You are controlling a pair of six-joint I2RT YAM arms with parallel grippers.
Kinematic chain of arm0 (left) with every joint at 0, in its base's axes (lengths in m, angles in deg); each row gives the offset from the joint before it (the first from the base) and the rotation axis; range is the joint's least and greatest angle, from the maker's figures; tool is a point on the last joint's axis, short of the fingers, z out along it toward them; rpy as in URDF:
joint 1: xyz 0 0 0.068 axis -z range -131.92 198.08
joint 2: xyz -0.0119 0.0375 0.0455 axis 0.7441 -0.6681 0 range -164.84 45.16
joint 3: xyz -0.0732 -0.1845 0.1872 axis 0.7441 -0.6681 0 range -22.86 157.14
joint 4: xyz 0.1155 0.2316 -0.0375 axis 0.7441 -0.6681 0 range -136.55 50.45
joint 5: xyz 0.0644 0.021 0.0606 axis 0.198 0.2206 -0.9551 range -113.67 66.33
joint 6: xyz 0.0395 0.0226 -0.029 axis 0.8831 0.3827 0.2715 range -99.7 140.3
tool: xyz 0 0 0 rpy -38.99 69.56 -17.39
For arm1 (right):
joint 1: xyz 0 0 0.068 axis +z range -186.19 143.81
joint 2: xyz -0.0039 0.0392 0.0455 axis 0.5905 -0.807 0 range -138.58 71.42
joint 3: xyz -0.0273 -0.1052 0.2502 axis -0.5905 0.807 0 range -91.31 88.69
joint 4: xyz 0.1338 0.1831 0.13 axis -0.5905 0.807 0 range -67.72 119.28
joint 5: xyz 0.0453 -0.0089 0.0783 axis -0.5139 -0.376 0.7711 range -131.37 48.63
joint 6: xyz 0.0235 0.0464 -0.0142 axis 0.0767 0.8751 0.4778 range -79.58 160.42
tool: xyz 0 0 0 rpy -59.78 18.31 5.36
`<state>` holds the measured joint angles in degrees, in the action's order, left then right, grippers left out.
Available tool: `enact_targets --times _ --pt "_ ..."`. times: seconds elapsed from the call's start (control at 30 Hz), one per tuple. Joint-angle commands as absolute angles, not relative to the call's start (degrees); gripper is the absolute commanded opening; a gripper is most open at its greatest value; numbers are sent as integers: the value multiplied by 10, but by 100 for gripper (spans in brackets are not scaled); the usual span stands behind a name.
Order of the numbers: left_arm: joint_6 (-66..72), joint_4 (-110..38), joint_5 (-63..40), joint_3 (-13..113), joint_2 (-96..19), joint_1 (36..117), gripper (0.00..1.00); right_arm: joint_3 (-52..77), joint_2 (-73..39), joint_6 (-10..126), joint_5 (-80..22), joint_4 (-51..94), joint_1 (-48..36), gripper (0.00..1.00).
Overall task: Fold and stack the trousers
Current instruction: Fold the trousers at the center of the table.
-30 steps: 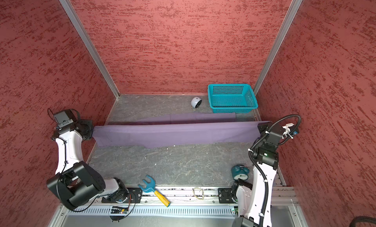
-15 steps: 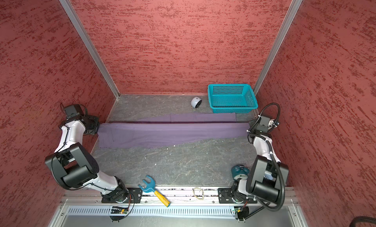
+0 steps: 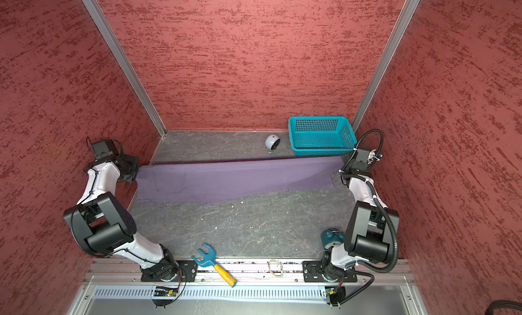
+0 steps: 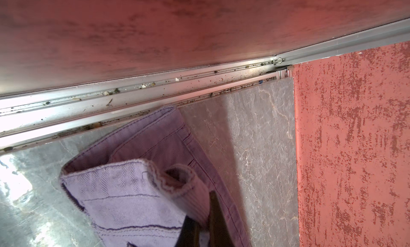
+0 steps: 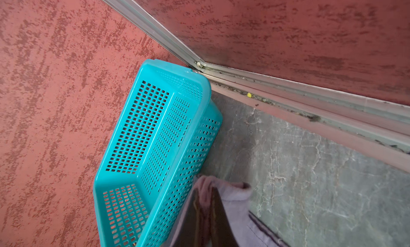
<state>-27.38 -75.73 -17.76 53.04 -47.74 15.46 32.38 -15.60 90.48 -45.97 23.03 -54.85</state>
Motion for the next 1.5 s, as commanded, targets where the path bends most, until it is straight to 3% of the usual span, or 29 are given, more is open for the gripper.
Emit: enact_targets --times 0.0,0.6,0.83,1.07,1.4,1.43,1.47 --pt "-262 -708 -226 552 -496 148 0 312 -175 906 -542 194 -561 0" --pt "-266 -774 -256 539 -417 104 0 405 93 916 -650 344 -562 0" --pt "-240 -762 -242 605 -501 138 0 338 -83 932 -587 298 -562 0" --pt "-234 -758 -272 687 -605 184 0 189 -291 923 -555 286 -549 0" --pt "-232 -761 -333 733 -691 226 0 172 -395 938 -532 202 -527 1" --pt "-234 -758 -333 730 -696 227 0 173 -402 940 -529 201 -526 5" --pt "-236 -758 -332 729 -701 228 8 174 -408 942 -525 200 -525 11"
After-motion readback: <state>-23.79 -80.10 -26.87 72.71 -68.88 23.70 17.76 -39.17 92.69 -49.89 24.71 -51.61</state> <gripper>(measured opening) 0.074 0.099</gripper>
